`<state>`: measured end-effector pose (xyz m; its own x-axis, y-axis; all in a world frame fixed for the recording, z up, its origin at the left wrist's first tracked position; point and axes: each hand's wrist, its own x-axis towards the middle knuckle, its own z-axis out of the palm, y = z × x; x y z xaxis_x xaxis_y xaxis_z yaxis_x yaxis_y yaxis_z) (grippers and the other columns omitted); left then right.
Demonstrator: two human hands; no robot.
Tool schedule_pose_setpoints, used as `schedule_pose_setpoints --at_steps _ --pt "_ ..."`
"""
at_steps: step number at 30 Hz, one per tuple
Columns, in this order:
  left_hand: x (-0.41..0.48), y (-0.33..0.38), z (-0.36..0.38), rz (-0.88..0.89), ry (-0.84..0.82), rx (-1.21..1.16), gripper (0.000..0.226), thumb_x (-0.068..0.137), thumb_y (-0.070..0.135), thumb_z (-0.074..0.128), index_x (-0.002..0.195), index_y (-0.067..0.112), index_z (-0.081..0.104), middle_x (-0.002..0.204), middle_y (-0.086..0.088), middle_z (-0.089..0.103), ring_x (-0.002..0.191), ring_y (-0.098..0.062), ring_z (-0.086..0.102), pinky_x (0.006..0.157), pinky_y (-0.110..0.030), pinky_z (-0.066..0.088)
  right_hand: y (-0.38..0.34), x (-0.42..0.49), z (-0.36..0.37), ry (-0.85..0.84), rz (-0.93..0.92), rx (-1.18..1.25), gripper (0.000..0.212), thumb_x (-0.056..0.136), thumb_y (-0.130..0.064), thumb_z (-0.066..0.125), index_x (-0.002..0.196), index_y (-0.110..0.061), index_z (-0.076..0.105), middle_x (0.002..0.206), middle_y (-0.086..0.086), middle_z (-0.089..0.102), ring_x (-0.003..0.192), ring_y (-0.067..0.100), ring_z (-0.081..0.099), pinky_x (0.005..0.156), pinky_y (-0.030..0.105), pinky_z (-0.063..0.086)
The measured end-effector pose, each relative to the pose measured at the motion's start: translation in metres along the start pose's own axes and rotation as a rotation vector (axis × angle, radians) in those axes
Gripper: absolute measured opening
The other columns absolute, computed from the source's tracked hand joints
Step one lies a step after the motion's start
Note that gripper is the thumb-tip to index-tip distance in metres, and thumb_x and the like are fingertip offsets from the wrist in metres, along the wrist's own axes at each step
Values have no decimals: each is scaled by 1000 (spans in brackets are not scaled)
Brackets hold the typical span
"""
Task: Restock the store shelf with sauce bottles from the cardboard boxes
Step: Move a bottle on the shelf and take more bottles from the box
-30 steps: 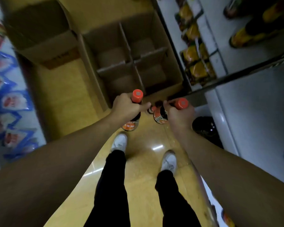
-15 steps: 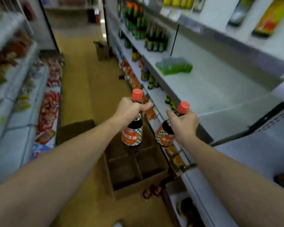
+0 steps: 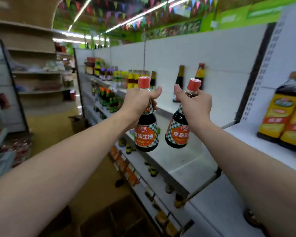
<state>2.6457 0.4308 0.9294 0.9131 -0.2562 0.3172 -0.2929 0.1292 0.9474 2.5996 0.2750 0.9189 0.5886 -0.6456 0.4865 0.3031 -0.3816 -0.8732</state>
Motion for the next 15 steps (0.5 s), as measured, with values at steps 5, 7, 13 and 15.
schedule_pose_setpoints --at_steps 5,7,13,15 --pt "9 38 61 52 -161 -117 35 85 22 82 64 9 58 59 -10 63 55 -25 60 62 -33 52 -40 37 -66 66 -7 52 43 75 -58 82 64 -20 68 64 2 71 61 22 68 69 40 57" --pt "8 49 90 55 -231 -146 31 84 16 81 65 9 58 58 -9 61 51 -23 58 57 -30 50 -53 43 -95 98 -10 42 43 78 -54 83 61 -19 64 62 4 70 57 20 63 68 39 54" --pt "-5 70 189 15 -466 -291 26 83 8 78 72 11 55 58 -8 57 50 -22 54 57 -31 49 -80 49 -191 278 -56 -58 41 76 -50 86 65 -17 65 61 4 70 59 22 66 74 47 60" --pt "-12 72 222 -14 -532 -325 26 84 9 78 69 10 56 60 -9 56 51 -23 54 60 -34 49 -83 48 -226 353 -66 -102 42 75 -50 86 63 -18 62 62 4 70 61 24 66 77 52 60"
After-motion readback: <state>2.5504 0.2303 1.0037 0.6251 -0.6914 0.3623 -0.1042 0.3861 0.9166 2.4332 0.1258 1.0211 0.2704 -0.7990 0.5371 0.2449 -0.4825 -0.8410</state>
